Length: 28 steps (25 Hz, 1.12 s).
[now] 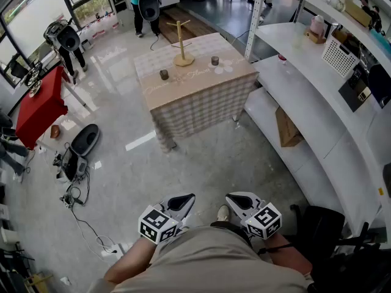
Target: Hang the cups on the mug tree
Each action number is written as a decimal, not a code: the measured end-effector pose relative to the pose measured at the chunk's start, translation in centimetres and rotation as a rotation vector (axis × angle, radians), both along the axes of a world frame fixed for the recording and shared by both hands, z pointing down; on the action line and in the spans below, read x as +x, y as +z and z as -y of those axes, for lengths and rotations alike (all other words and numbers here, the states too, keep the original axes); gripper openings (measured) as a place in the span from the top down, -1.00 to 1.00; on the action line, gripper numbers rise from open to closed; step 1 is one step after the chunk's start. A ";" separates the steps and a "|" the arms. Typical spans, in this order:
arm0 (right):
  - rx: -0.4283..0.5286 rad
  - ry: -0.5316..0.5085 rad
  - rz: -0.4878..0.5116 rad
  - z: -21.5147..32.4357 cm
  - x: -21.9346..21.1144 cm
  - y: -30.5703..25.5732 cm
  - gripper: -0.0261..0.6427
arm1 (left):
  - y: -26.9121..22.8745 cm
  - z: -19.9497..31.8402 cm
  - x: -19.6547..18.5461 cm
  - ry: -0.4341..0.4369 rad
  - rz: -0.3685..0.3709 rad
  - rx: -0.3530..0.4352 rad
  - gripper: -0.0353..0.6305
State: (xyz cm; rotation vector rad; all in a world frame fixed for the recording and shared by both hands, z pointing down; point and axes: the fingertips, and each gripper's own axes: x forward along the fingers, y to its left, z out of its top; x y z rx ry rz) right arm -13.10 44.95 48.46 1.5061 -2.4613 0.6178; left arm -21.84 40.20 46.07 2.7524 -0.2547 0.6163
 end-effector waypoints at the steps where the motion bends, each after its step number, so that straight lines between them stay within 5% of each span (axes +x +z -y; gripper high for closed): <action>1: 0.002 0.000 -0.002 0.2 1.2 -0.1 0.89 | -0.1 0.2 1.2 -0.002 -0.004 -0.006 0.88; 13: -0.014 -0.025 0.009 1.9 13.6 1.7 0.89 | -0.2 2.1 13.7 -0.026 0.009 0.001 0.88; 19: -0.012 -0.017 0.009 4.9 16.4 2.8 0.88 | -0.2 4.6 15.8 -0.051 0.025 -0.006 0.88; 28: -0.030 0.028 -0.038 14.9 19.5 4.1 0.72 | 1.2 16.0 18.2 -0.104 -0.043 -0.016 0.88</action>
